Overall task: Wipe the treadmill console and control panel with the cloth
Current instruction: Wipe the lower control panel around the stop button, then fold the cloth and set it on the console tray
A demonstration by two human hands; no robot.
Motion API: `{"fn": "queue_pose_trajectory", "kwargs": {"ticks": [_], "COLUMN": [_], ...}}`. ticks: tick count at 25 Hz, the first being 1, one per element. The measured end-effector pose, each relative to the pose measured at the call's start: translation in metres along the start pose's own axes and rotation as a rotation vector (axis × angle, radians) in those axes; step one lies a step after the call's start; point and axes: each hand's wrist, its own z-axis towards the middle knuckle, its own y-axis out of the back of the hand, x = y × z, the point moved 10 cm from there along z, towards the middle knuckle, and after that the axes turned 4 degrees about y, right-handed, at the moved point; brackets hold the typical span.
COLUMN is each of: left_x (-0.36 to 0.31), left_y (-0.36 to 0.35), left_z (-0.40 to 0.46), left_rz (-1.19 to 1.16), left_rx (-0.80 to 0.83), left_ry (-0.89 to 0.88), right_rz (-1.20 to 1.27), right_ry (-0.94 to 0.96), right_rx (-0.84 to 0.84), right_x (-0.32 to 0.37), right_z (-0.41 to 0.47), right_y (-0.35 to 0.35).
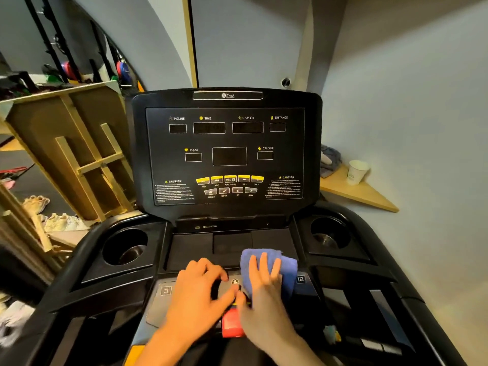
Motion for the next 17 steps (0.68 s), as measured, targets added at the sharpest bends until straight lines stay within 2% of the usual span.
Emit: {"fn": "queue_pose_trajectory", "kwargs": {"ticks": [2, 4, 5, 8, 9, 13, 17], "left_x": [-0.016, -0.034, -0.038, -0.043, -0.044, -0.041, -0.031], "left_y": [-0.007, -0.017, -0.022, -0.024, -0.025, -0.037, -0.045], "left_z": [-0.007, -0.011, -0.013, -0.014, -0.014, -0.018, -0.019], "left_rz": [-0.009, 0.016, 0.019, 0.005, 0.017, -0.005, -0.090], "left_rx": [0.035, 0.127, 0.178, 0.198, 0.202, 0.269, 0.323], "left_ry": [-0.022, 0.006, 0.048, 0.116, 0.131, 0.253, 0.328], "right_rz": [0.021, -0.140, -0.203, -0.275, -0.292, -0.226, -0.169], "right_ry": [0.024, 0.149, 0.235, 0.317, 0.351, 0.471, 0.545], "right_rx": [-0.077, -0.185, -0.108, 0.480, 0.574, 0.748, 0.731], "right_x": [-0.004, -0.001, 0.003, -0.004, -0.006, -0.005, 0.002], "right_z": [0.009, 0.039, 0.057, 0.094, 0.099, 0.095, 0.099], "right_y": [0.045, 0.090, 0.092, 0.041, 0.028, -0.004, -0.006]}}
